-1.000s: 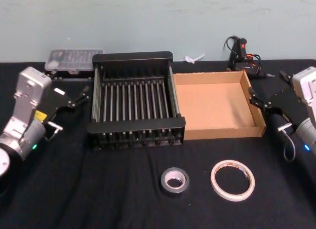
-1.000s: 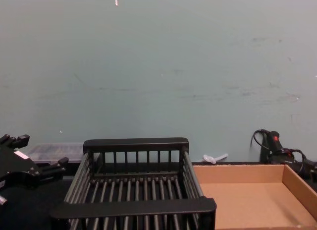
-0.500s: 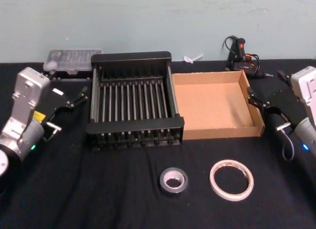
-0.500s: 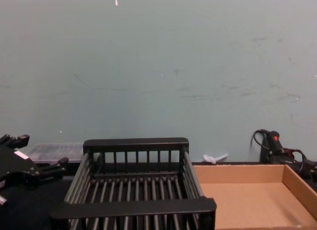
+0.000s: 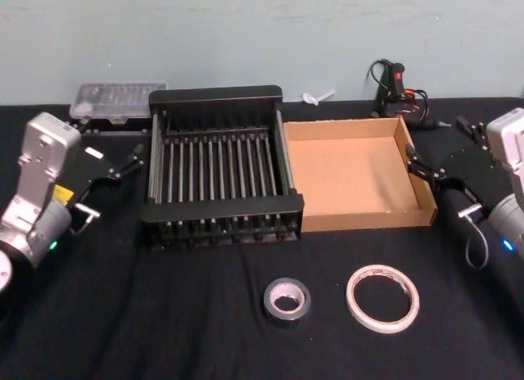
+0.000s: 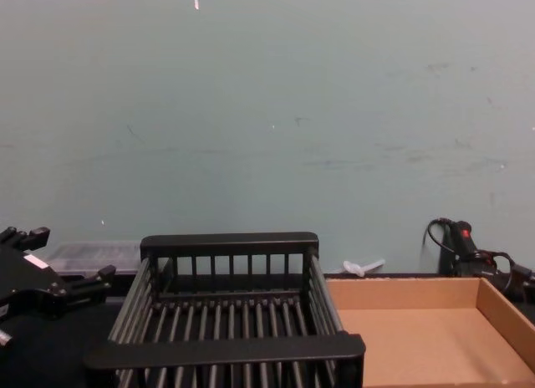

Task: Pick up the white tape and place it into the black box , Pick up the silver tape and place it into the brown box.

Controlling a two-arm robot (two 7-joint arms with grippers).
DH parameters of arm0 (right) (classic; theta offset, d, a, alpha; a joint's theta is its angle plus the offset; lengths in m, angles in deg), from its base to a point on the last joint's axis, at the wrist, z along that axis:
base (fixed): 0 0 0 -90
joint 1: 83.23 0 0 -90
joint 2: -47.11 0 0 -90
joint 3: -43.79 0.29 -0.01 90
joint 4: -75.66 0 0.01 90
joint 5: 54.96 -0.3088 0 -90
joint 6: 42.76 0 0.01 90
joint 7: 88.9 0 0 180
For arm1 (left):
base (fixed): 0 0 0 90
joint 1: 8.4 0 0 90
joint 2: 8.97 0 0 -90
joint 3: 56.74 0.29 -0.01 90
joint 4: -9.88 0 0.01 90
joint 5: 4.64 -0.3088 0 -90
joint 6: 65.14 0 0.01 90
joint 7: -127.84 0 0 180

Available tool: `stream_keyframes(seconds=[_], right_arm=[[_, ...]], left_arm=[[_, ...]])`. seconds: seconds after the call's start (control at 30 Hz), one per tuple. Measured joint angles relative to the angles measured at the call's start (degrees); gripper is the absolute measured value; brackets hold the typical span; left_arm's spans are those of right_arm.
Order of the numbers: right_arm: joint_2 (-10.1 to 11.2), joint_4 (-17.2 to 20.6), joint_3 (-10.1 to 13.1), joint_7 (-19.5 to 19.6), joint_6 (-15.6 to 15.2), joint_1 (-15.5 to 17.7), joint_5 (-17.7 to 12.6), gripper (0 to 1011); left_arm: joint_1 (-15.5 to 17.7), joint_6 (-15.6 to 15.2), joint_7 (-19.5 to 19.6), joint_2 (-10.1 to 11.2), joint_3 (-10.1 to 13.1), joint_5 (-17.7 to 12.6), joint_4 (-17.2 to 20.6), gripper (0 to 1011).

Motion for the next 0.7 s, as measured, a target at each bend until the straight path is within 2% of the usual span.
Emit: stream_keyframes(seconds=[0.27, 0.7], right_arm=[[0.8, 5.0, 1.9, -2.4, -1.9, 3.5, -2.5, 1002], [3.6, 17.4, 5.8, -4.7, -8.5, 14.0, -7.6, 1002]], left_arm=[[0.0, 0.0, 0.0, 0.0, 0.0, 0.0, 0.0, 1001], [0.0, 0.0, 0.0, 0.0, 0.0, 0.0, 0.0, 1002]])
